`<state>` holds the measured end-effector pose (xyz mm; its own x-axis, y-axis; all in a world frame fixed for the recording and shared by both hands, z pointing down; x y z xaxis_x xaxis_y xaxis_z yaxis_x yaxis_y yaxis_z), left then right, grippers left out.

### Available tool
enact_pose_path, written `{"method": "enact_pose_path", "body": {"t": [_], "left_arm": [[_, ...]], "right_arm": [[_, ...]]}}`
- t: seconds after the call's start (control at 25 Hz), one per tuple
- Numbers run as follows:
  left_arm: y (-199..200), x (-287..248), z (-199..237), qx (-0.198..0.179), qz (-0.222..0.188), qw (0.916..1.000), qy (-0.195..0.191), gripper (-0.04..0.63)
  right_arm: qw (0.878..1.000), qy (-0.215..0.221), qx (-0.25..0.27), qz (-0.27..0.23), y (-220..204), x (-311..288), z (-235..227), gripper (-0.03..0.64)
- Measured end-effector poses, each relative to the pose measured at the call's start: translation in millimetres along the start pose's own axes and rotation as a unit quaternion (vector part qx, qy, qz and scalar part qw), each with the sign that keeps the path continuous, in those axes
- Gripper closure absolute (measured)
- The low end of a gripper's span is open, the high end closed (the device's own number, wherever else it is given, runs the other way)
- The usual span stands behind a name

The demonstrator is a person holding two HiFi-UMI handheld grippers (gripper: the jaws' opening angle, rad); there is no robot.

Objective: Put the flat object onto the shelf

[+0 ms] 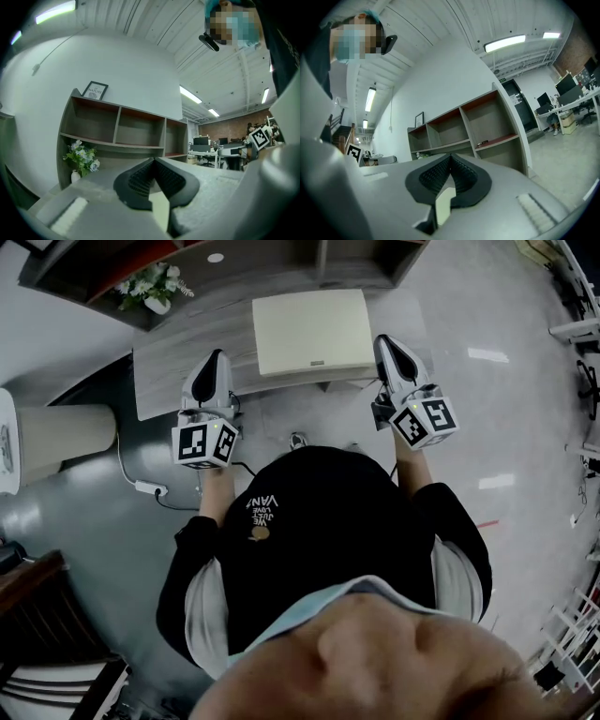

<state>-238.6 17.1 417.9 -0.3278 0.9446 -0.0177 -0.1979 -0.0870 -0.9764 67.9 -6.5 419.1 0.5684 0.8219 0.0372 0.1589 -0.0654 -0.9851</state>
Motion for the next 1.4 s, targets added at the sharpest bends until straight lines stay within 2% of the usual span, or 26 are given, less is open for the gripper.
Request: {"method": "enact_pose_path", "body": {"t": [0.2, 0.48, 0.92, 1.12, 1.28, 1.4], "left_arm": [[-1.5, -4.6, 28.0, 0.004, 0.013, 0.9996, -0.025, 0.595], [-7.9, -17.9, 36.6, 0.024, 0.016, 0.9989, -0.038, 0.595], [-14.2, -47.7, 47.7, 0.026, 0.021, 0.9994, 0.003, 0.595], [-25.0, -72.0, 53.8, 0.023, 0.040, 0.9987, 0.024, 0.595], [-41.4, -87.6, 60.5, 0.048, 0.063, 0.9961, 0.041, 0.595], [-60.5, -98.2, 65.2, 0.075, 0.085, 0.9922, 0.051, 0.576]], "right_arm": [[0.999, -0.042, -0.008, 0.007, -9.7, 0.7, 13.3, 0.618], [0.997, -0.067, -0.015, 0.018, -14.5, -3.7, 5.9, 0.618], [0.997, -0.058, -0.027, 0.039, -26.7, -40.6, -44.7, 0.618], [0.997, -0.052, -0.026, 0.056, -34.2, -56.4, -69.8, 0.617], [0.995, -0.056, -0.037, 0.077, -47.2, -64.8, -92.4, 0.612], [0.993, -0.060, -0.045, 0.096, -60.1, -72.8, -107.6, 0.580]]}}
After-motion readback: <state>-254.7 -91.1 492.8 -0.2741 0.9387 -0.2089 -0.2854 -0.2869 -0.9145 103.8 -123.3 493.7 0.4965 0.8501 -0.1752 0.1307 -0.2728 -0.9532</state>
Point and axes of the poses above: the fingertips, and each gripper's own axes: x backward along the fingers, z to its left, y out of its top, the point moved 3 cm from there along x, backward along the fingers, and after that the axes turned 8 degrees about x, right-handed, at the moved point
